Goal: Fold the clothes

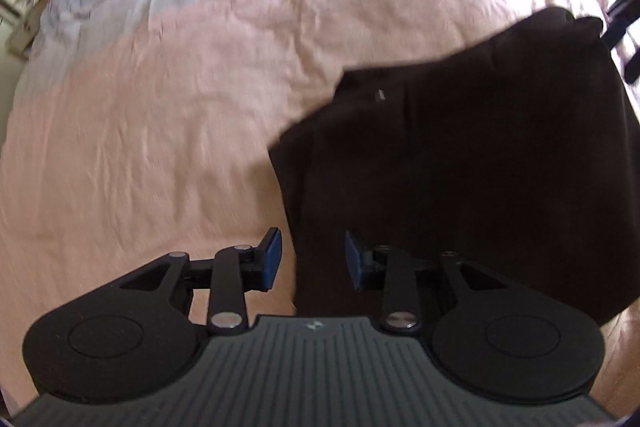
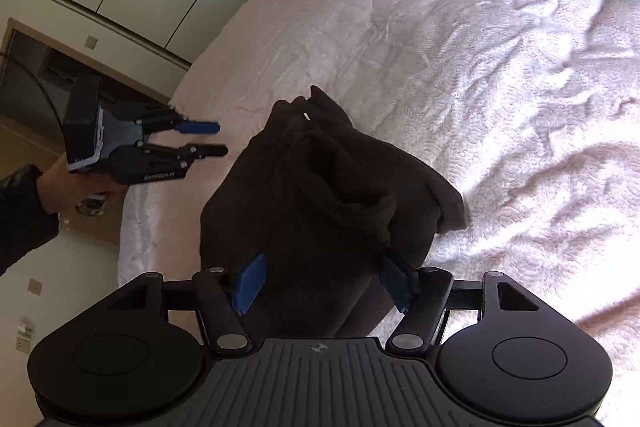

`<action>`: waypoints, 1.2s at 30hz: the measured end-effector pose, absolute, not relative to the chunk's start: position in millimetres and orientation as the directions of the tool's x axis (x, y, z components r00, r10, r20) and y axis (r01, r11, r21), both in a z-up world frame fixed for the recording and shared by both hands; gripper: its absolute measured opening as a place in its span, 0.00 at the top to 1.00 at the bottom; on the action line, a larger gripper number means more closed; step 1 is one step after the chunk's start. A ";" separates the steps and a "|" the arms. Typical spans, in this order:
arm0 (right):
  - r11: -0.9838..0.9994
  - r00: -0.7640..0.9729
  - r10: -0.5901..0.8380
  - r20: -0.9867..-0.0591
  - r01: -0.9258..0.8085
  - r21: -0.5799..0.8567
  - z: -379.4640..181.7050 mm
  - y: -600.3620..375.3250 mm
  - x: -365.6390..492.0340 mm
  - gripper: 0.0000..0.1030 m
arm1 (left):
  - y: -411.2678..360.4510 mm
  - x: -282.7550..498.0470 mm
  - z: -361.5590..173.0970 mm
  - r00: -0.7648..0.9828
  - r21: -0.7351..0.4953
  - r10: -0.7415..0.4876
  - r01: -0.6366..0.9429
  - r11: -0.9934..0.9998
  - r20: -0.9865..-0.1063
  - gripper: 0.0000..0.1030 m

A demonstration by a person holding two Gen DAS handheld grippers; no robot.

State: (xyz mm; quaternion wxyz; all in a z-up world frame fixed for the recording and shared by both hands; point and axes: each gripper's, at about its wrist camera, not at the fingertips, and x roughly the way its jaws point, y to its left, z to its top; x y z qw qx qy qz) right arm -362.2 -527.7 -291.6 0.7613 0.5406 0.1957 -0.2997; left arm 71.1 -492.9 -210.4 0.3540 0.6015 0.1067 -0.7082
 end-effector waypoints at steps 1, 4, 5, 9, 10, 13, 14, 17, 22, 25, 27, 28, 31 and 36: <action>0.221 0.747 -0.249 -0.617 0.664 0.714 -295.6 -528.1 -358.4 0.36 | -485.9 72.8 -214.8 -0.020 0.273 -0.367 0.631 -0.726 -0.930 0.71; 0.157 0.734 -0.276 -0.620 0.671 0.724 -299.3 -536.2 -354.6 0.93 | -468.6 70.1 -222.2 -0.009 0.291 -0.372 0.605 -0.741 -0.928 0.71; 0.152 0.728 -0.287 -0.623 0.677 0.720 -294.6 -537.9 -355.5 0.94 | -463.7 70.0 -220.1 -0.012 0.298 -0.381 0.599 -0.743 -0.924 0.71; 0.217 0.714 -0.372 -0.593 0.688 0.692 -258.7 -539.7 -371.8 0.96 | -457.0 77.2 -216.1 -0.033 0.291 -0.408 0.649 -0.703 -0.912 0.71; 0.220 0.711 -0.367 -0.600 0.693 0.686 -260.1 -540.4 -373.5 0.96 | -458.3 79.9 -220.7 -0.028 0.285 -0.404 0.665 -0.690 -0.914 0.71; 0.184 0.684 -0.382 -0.622 0.715 0.674 -274.9 -539.5 -379.1 0.96 | -461.3 85.5 -234.7 -0.011 0.270 -0.385 0.694 -0.667 -0.923 0.71; 0.169 0.673 -0.389 -0.629 0.723 0.670 -280.7 -538.9 -381.0 0.96 | -460.5 86.4 -236.3 -0.011 0.271 -0.387 0.695 -0.666 -0.922 0.71; 0.167 0.672 -0.411 -0.616 0.720 0.674 -279.3 -535.3 -383.8 0.96 | -457.5 90.6 -236.9 -0.008 0.285 -0.406 0.700 -0.655 -0.914 0.71; 0.170 0.673 -0.439 -0.595 0.712 0.681 -270.7 -531.0 -390.3 0.96 | -466.9 110.5 -240.8 -0.003 0.251 -0.426 0.804 -0.539 -0.905 0.71; 0.164 0.665 -0.397 -0.632 0.729 0.664 -285.1 -536.4 -390.7 0.96 | -476.2 116.6 -253.7 0.014 0.237 -0.410 0.833 -0.500 -0.912 0.69; 0.208 0.656 -0.379 -0.652 0.747 0.631 -282.9 -527.7 -381.7 0.95 | -477.5 118.6 -257.4 0.020 0.245 -0.418 0.835 -0.492 -0.908 0.64; 0.244 0.652 -0.374 -0.660 0.756 0.608 -278.2 -521.0 -374.9 0.94 | -476.3 120.7 -256.1 0.028 0.257 -0.430 0.836 -0.485 -0.902 0.63; 0.348 0.636 -0.360 -0.682 0.770 0.534 -264.0 -500.6 -354.4 0.76 | -467.0 135.2 -241.7 0.080 0.309 -0.476 0.850 -0.426 -0.876 0.64; 0.512 0.604 -0.343 -0.719 0.762 0.396 -240.4 -466.7 -320.3 0.50 | -421.4 161.6 -205.3 0.088 0.374 -0.547 0.818 -0.437 -0.833 0.66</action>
